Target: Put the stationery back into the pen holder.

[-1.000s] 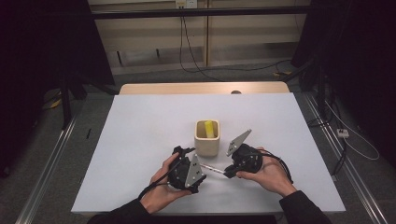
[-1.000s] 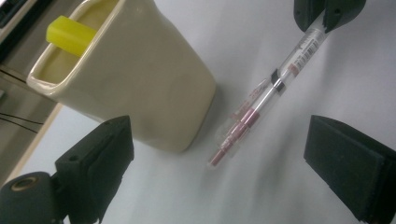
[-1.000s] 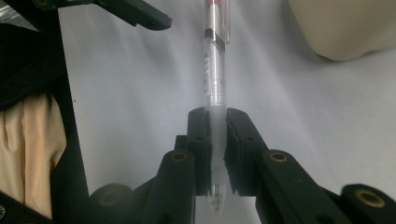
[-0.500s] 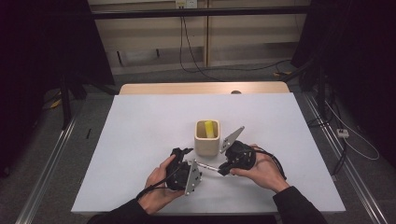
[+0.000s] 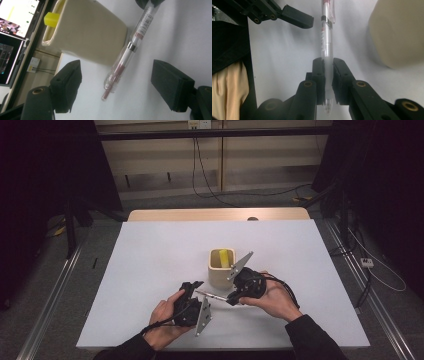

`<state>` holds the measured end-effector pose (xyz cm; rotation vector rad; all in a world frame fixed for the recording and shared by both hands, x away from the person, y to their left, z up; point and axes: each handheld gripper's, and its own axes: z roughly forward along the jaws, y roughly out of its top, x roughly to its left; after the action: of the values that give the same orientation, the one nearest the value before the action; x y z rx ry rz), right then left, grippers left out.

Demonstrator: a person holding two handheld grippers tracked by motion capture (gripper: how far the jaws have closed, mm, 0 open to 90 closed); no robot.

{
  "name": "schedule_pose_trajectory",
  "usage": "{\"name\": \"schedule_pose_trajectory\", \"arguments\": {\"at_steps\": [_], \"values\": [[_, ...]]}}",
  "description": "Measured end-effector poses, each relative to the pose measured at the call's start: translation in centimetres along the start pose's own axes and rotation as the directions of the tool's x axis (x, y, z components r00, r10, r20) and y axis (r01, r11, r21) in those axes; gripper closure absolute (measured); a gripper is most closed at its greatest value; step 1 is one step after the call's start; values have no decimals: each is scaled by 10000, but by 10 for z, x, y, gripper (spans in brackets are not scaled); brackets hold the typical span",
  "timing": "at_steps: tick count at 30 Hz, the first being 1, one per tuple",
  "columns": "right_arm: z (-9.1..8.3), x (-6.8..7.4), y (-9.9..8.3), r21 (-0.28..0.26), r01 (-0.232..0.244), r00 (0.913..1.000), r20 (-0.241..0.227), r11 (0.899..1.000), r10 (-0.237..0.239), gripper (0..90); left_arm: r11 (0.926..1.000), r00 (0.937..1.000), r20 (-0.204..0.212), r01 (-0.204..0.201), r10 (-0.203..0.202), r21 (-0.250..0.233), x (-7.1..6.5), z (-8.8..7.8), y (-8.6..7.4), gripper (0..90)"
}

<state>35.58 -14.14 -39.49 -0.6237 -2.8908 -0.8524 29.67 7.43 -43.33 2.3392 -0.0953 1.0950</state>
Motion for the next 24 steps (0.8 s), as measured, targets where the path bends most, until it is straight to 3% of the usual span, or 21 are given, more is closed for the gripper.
{"name": "schedule_pose_trajectory", "arguments": {"at_steps": [6,7,11,12,16,21,22,24], "values": [[4,0,7,-3,108,9999,-66,9999,-108,807,9997,9997,-47,-222,222,122,-4,0,-4,256],[5,0,7,-11,63,10000,-55,10000,-63,807,9987,9989,-95,-468,470,218,-4,-1,-4,266],[7,-1,9,20,16,9999,-156,10000,-16,807,9967,9966,-178,-806,804,-97,-7,-1,-2,288],[7,-1,10,-8,61,9999,-154,10000,-61,807,9973,9973,-146,-720,718,-150,-8,-1,-2,296],[8,-1,10,51,113,9998,-173,9999,-112,807,9951,9949,-203,-988,987,-87,-10,-2,-2,334],[9,-3,11,30,100,9997,-227,9999,-99,807,9911,9911,-176,-1322,1319,-181,-13,0,-1,398],[10,-3,11,64,133,9996,-234,9999,-132,807,9872,9870,-270,-1588,1584,-159,-12,0,0,409],[11,-3,12,35,123,9997,-202,9999,-123,807,9855,9853,-237,-1694,1691,-80,-14,0,0,448]]}}
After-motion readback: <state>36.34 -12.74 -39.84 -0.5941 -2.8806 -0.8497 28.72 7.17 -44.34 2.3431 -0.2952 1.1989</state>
